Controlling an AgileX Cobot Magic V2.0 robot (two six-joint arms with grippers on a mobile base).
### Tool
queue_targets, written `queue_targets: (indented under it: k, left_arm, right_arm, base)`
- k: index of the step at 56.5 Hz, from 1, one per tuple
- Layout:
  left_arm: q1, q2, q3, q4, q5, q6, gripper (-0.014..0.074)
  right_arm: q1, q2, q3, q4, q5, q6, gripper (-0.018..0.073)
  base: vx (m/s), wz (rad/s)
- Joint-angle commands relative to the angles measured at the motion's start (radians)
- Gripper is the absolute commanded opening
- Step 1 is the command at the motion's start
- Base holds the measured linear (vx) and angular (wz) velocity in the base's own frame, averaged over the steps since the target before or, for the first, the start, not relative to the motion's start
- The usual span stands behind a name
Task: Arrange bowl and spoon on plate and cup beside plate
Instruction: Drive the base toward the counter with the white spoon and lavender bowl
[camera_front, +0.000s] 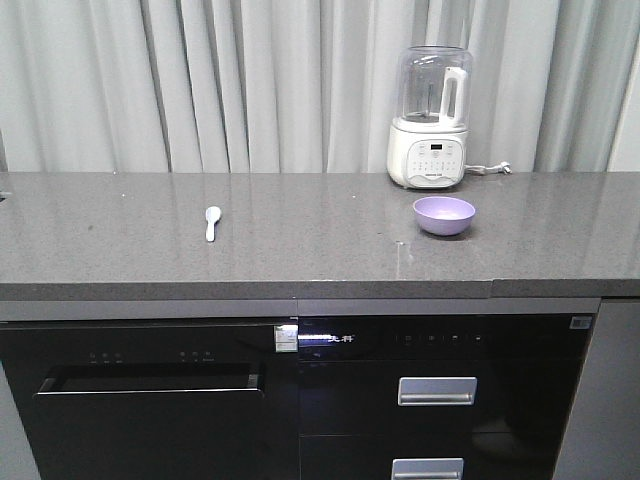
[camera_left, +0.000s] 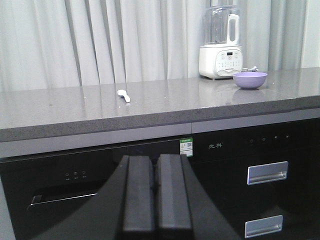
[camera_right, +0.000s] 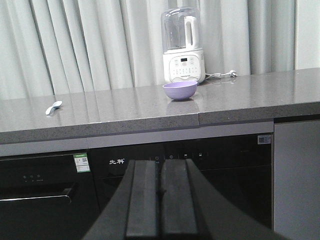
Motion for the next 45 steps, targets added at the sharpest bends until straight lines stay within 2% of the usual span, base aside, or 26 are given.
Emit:
queue_targets:
  k: [1, 45]
  left_arm:
    - [0.001, -0.016, -0.026, -0.01, -0.078, 0.0, 0.0]
    - [0.001, -0.016, -0.026, -0.01, -0.078, 0.0, 0.0]
  right_arm:
    - [-0.006, -0.005, 0.002, -0.009, -0.089, -0.002, -0.0006]
    - [-0.006, -0.005, 0.002, -0.009, -0.089, -0.002, -0.0006]
  base:
    - [0.0, 0.0]
    - [0.0, 0.0]
